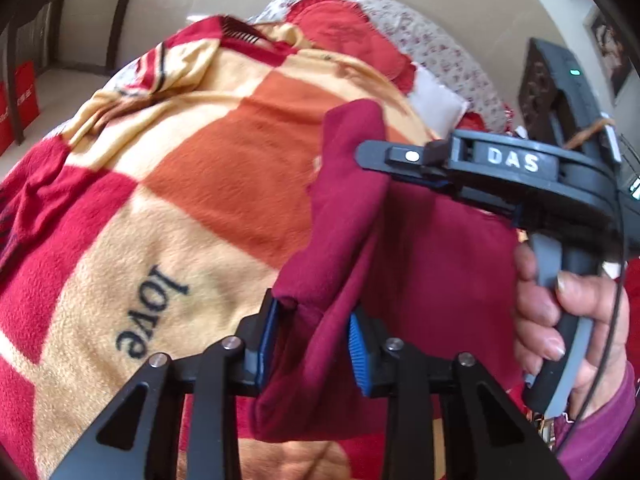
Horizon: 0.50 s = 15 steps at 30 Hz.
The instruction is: Fold small clothes
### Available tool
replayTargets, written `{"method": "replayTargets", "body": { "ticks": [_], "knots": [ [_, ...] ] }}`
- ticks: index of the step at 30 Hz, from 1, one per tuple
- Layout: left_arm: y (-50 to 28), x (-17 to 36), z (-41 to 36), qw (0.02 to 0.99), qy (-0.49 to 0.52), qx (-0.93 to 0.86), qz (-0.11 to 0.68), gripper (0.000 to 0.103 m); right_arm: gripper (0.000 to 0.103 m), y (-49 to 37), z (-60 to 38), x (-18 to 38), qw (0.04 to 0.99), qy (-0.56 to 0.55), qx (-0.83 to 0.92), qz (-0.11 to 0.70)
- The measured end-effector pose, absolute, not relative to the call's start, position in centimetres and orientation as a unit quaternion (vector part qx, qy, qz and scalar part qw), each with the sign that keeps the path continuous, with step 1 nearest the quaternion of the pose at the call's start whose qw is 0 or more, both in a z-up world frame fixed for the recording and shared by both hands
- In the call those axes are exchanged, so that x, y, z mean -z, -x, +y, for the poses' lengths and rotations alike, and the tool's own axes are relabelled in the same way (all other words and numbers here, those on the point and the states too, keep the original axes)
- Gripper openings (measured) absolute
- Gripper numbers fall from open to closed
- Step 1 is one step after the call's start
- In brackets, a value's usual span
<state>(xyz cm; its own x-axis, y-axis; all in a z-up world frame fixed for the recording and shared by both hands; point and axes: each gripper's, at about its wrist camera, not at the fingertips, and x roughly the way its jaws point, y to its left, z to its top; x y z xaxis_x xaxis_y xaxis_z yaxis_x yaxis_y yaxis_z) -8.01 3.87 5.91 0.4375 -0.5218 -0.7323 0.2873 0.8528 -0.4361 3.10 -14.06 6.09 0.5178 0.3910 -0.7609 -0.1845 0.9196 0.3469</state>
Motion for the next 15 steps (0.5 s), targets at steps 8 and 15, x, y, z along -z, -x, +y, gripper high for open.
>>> {"method": "replayTargets", "body": {
  "ticks": [8,15],
  "knots": [
    [8.8,-7.7,2.2,0.847,0.097,0.255,0.456,0.029,0.056,-4.2,-14.8,-6.6,0.842,-0.166,-0.156,0.489],
    [8.9,-7.5,2.0,0.848,0.082,0.246,0.462,0.029,0.045,-6.2,-11.4,-4.0,0.824,-0.100,-0.143,0.540]
  ]
}}
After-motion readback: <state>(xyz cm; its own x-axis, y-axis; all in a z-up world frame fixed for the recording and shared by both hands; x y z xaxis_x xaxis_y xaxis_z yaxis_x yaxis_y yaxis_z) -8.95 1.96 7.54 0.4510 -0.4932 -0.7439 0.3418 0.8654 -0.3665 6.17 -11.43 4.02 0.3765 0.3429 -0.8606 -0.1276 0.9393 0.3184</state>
